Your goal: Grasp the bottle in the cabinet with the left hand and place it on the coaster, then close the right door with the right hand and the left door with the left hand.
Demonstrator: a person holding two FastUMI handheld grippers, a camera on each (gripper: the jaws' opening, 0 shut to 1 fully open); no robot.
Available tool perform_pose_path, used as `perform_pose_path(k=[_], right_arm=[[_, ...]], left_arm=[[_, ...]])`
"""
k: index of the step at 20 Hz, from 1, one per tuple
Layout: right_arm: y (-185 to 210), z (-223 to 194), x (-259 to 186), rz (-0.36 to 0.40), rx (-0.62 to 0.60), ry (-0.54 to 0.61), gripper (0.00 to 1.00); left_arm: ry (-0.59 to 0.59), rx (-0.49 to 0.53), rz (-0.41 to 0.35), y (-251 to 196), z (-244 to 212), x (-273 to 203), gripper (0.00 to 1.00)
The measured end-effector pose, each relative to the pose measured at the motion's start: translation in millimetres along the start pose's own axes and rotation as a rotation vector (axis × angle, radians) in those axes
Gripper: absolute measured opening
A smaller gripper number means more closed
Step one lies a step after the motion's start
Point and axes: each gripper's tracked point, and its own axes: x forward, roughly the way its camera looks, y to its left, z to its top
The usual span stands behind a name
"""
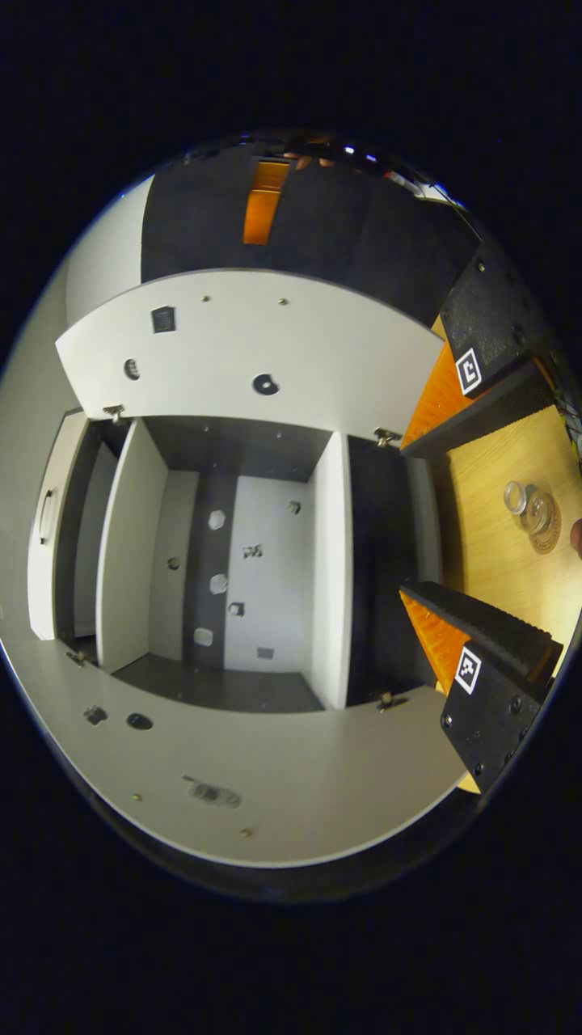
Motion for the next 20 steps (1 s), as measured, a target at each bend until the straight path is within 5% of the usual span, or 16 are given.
perform_pose_path(k=[9, 20], right_arm=[[14, 32, 37, 0.102, 0.102, -0.044, 0.97], [64, 52, 50, 0.369, 0.105, -0.05, 0.92]], left_arm=[[-0.113, -0.022, 0.178, 49, 88, -50, 0.97], [-0.12, -0.062, 0.264, 69, 80, -89, 0.97]])
